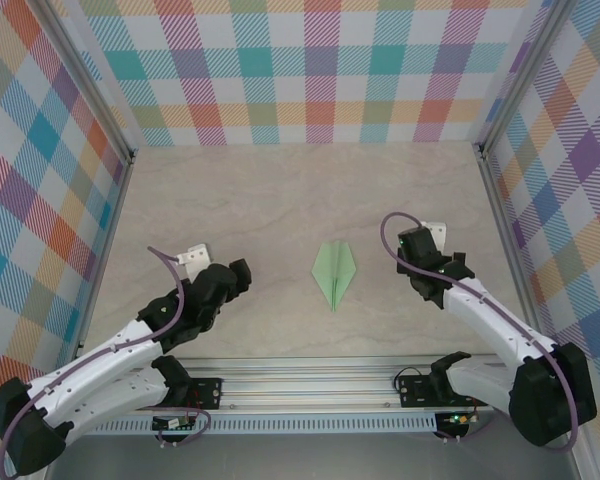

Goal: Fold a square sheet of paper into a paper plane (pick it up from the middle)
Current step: Reset both arms

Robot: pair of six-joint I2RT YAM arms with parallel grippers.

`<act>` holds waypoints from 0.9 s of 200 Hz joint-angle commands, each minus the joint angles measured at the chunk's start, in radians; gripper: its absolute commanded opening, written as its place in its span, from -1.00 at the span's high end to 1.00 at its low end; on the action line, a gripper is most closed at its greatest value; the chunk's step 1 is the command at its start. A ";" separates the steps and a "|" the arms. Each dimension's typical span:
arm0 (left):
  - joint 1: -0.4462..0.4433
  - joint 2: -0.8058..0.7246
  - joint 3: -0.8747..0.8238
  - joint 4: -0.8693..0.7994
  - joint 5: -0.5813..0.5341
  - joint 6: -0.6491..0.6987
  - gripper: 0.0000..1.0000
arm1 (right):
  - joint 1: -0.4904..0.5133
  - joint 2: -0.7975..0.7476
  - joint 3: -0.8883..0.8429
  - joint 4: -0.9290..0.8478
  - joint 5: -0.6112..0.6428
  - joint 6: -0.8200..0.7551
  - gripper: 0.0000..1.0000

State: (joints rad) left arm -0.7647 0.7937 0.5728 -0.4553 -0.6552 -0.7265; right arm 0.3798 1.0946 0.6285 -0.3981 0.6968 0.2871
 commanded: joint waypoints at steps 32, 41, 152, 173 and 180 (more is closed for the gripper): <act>0.171 -0.029 -0.016 0.027 -0.138 0.257 -1.00 | -0.156 0.126 -0.144 0.556 -0.276 -0.212 -1.00; 0.212 -0.020 -0.021 0.046 -0.118 0.290 -1.00 | -0.168 0.163 -0.153 0.620 -0.299 -0.216 -1.00; 0.546 0.283 -0.217 0.869 0.197 0.661 -1.00 | -0.322 0.387 -0.296 1.315 -0.621 -0.301 -1.00; 0.572 0.379 -0.231 0.959 0.248 0.694 -1.00 | -0.348 0.428 -0.229 1.227 -0.694 -0.301 -1.00; 0.579 0.412 -0.237 0.997 0.266 0.700 -1.00 | -0.359 0.433 -0.220 1.221 -0.699 -0.288 -1.00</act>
State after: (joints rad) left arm -0.2226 1.1202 0.3588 0.3054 -0.4732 -0.1013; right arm 0.0582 1.5166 0.3546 0.7856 0.1112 -0.0261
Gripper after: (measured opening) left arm 0.998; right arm 0.999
